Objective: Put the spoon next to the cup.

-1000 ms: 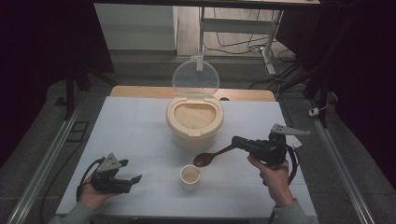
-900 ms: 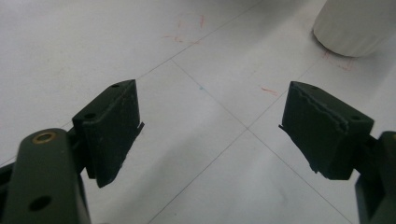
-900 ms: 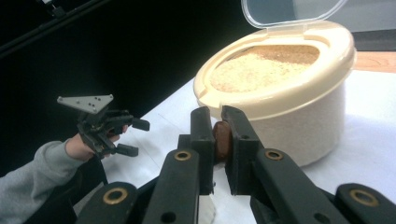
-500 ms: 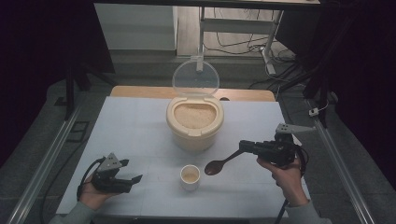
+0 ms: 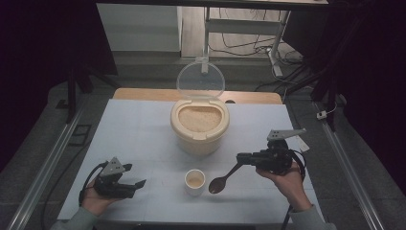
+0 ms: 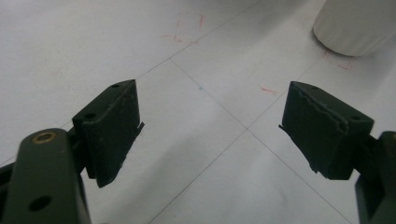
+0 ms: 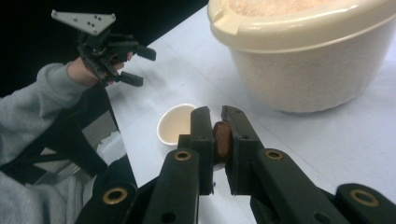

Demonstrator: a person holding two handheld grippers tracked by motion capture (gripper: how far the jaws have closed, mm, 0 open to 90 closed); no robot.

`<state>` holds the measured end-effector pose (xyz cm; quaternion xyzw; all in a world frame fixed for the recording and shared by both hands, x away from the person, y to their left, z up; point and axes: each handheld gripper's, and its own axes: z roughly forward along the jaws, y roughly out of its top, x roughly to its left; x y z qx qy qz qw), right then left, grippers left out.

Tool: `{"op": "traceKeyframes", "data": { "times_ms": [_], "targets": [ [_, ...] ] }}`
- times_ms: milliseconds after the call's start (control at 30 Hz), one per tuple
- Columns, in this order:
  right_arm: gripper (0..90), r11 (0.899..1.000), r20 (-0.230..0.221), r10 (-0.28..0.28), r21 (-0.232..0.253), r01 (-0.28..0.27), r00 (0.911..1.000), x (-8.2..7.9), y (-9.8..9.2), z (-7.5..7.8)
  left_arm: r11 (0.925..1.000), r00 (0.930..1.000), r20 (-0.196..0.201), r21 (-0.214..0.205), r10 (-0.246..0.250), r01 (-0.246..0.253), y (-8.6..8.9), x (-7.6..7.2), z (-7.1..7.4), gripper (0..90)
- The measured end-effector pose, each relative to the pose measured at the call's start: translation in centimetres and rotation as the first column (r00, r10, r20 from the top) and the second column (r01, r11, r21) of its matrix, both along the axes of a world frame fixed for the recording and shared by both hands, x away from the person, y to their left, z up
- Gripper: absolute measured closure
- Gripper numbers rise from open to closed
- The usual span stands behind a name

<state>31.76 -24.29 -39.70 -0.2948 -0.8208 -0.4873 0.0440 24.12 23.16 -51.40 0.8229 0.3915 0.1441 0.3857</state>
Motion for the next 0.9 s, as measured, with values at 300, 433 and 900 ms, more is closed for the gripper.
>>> {"op": "traceKeyframes", "data": {
  "times_ms": [300,433,900],
  "targets": [
    [83.1,0.994,-0.055,0.088,-0.065,-0.092,0.9946,0.6,2.0,-0.6,1.0000,1.0000,0.000,0.000,-0.001,0.001,0.0,0.0,0.0,19.4],
    [83.0,0.989,-0.074,0.109,-0.087,-0.116,0.9913,1.1,2.9,-1.0,1.0000,1.0000,-0.002,0.004,-0.002,0.002,0.0,0.0,-0.1,19.4],
    [81.4,0.986,-0.106,0.082,-0.133,-0.096,0.9909,3.5,5.1,-2.7,1.0000,1.0000,0.000,0.007,-0.004,0.004,0.0,-0.1,-0.1,19.3]
  ]
}}
